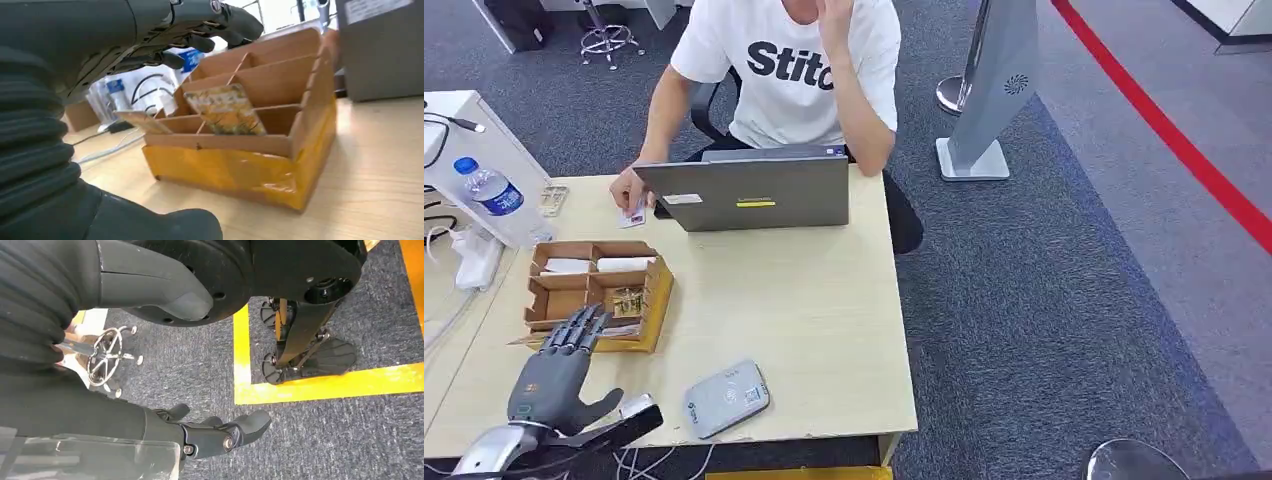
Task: Pass the card to the sensor for recognition and then transmit it.
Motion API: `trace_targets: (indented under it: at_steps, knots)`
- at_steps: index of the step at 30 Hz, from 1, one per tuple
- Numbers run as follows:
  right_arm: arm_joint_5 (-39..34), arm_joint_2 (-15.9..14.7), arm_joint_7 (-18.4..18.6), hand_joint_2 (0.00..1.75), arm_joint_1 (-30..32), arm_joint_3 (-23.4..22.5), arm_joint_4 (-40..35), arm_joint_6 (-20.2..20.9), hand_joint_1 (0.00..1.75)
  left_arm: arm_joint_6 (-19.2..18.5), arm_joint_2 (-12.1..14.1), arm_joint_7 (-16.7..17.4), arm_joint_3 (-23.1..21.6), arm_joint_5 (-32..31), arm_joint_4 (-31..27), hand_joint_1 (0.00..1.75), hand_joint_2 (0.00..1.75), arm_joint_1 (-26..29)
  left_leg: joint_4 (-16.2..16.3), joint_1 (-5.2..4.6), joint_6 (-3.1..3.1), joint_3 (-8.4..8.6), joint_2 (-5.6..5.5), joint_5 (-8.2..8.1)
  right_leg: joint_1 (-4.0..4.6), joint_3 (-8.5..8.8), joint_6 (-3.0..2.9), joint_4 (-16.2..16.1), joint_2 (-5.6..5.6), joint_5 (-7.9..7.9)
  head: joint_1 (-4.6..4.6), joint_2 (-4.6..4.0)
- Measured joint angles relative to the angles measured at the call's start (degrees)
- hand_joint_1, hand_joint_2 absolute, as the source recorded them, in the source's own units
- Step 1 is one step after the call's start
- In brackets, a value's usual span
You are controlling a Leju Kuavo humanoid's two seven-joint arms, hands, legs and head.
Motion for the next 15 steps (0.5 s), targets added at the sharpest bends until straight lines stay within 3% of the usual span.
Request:
trace_targets:
  at_steps: [15]
  knots:
    - [0.2,0.0,0.2,1.75,0.0,0.0,0.0,-0.4,0.00,1.0,4.1,-0.3,8.9,3.5,1.8,0.00,1.75,-3.2,0.0,-0.01,0.00,-0.01,0.00,0.00,0.00,-0.01,0.00,0.0,0.00,0.00,-0.02,-0.02]
